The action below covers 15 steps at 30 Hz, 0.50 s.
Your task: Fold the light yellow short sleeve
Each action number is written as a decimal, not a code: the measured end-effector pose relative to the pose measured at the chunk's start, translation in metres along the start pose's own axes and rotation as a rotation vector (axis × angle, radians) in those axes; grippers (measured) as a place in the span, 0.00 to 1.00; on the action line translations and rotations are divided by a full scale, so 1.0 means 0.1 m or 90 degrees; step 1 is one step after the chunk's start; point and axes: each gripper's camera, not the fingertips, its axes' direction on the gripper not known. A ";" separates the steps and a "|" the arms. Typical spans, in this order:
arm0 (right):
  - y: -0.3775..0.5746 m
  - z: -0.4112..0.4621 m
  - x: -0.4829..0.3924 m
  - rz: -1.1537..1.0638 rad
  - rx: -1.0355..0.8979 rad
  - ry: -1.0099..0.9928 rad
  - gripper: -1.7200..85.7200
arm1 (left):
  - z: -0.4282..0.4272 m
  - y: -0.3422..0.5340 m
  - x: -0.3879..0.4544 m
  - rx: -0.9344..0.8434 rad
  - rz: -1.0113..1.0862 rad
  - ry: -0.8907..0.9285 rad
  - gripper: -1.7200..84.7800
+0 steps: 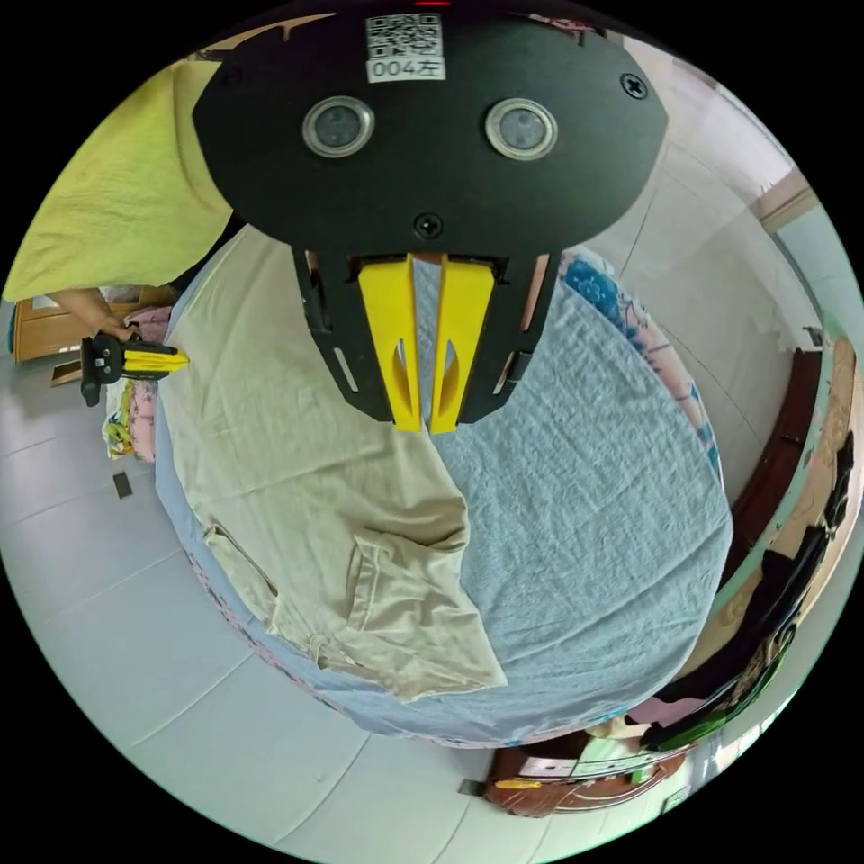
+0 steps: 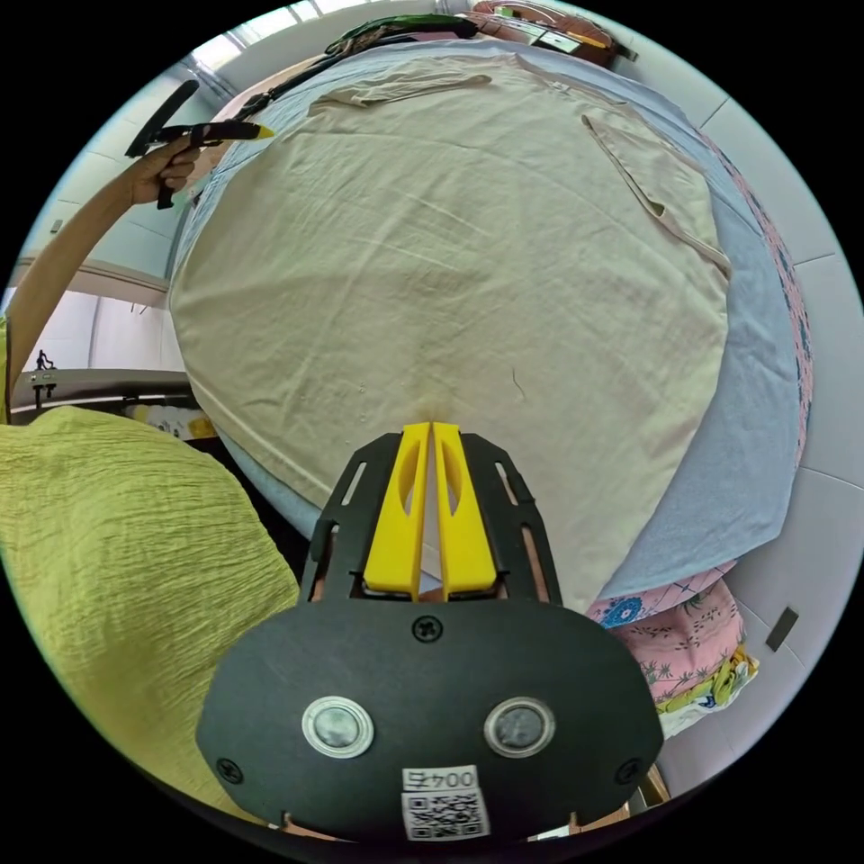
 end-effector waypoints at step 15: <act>-0.45 0.34 0.18 0.004 -0.055 -0.060 0.02 | 0.40 -0.69 0.13 -0.020 0.046 -0.013 0.03</act>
